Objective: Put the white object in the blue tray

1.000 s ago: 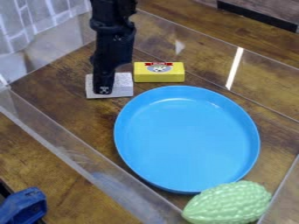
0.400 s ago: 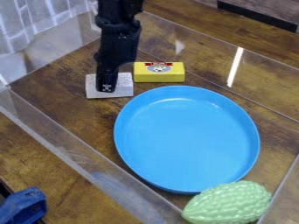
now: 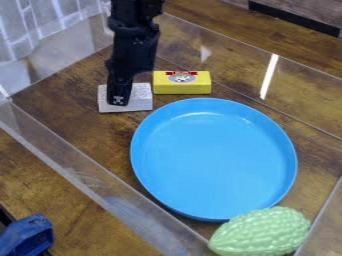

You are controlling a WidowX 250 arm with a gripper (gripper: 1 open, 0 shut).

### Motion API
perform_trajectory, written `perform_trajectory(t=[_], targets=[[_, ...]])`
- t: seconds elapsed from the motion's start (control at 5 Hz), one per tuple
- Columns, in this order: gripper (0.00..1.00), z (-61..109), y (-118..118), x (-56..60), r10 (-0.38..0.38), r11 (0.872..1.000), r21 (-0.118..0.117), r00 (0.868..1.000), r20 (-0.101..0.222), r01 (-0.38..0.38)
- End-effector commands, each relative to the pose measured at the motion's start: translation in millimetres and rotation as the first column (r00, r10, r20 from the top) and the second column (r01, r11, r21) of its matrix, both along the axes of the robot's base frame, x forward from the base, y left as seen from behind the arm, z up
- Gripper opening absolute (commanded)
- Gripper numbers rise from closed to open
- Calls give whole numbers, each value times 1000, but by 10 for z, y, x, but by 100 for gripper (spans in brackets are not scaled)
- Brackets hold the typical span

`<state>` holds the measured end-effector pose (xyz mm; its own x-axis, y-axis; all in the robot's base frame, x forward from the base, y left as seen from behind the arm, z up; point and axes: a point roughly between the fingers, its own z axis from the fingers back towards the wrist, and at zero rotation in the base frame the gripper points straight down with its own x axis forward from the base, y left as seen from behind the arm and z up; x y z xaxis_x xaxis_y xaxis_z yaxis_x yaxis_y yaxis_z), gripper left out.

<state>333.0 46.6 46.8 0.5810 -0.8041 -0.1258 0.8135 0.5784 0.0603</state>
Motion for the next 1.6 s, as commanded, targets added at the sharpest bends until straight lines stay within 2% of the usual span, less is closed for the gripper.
perform_trajectory(t=[0.0,1.0,1.4], targets=[[0,267,-48,129,-32,999,20,996,77,30],[0,301,-84,116,-74,997,43,994,86,71],[0,374,-66,113,-82,996,44,992,101,78]])
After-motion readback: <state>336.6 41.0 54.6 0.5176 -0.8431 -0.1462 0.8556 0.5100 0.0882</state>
